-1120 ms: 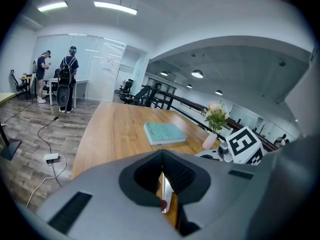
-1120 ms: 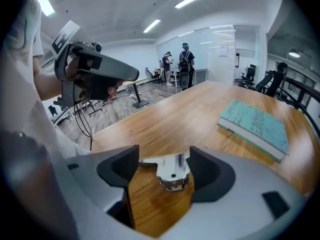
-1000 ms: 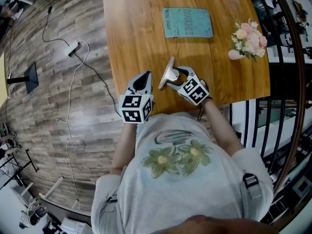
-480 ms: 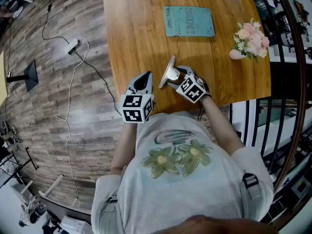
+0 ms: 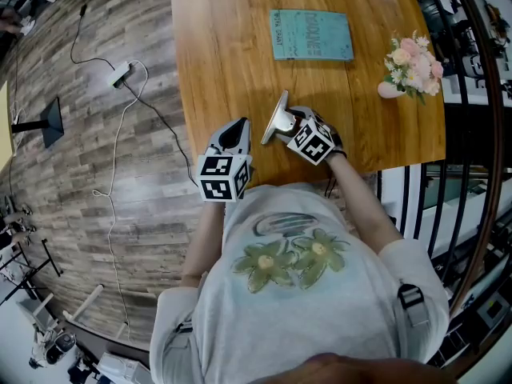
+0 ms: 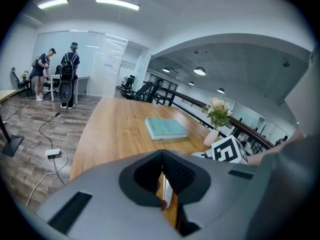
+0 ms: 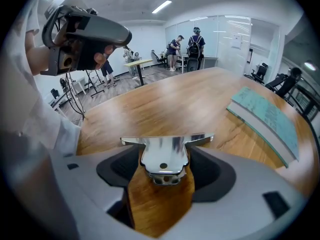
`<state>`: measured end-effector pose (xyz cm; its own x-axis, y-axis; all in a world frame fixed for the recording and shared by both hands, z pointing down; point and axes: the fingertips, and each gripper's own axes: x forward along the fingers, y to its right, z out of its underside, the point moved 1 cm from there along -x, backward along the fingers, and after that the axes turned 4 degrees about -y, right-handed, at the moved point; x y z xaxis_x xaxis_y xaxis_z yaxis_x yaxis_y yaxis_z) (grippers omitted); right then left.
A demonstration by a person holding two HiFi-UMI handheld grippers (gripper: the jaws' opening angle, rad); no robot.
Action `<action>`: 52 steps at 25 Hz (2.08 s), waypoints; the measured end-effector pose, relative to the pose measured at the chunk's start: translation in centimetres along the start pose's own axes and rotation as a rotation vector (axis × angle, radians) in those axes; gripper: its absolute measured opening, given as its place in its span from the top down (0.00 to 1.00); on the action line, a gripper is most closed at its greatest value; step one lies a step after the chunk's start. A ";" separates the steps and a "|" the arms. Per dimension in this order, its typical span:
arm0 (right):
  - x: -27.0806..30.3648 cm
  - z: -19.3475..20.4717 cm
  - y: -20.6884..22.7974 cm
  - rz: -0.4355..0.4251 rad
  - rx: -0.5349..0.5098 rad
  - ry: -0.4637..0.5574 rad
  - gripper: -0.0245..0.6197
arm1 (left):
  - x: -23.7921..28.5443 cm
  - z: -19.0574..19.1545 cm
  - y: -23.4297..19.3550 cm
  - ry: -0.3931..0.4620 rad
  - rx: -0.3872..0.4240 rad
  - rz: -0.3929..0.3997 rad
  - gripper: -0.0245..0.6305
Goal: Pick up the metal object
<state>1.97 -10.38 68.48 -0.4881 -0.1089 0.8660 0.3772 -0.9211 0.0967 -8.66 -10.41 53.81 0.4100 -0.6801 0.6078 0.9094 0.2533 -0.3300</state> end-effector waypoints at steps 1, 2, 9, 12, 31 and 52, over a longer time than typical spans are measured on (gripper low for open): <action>0.1 0.1 0.0 0.001 0.000 -0.002 0.49 | 0.0 0.0 0.0 0.000 0.000 -0.001 0.94; 0.2 0.2 0.1 0.003 0.002 -0.003 0.49 | -0.1 0.0 0.0 0.000 0.000 -0.002 0.94; 0.8 0.5 0.4 0.030 0.006 -0.005 0.49 | -0.2 0.1 0.0 -0.004 0.006 -0.003 0.94; 0.9 0.5 0.4 0.042 0.007 -0.007 0.49 | -0.3 0.0 0.1 -0.005 0.008 -0.002 0.94; 0.7 0.7 0.4 0.058 0.010 -0.004 0.51 | -0.4 0.2 0.2 -0.007 0.020 -0.003 0.94; -2.6 -0.5 1.6 0.107 0.090 0.053 0.51 | -0.7 -0.1 0.0 -0.005 0.035 -0.016 0.94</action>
<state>3.47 -11.76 66.13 -0.4814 -0.2262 0.8468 0.4969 -0.8663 0.0511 -8.97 -9.96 53.34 0.3960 -0.6806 0.6164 0.9175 0.2664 -0.2954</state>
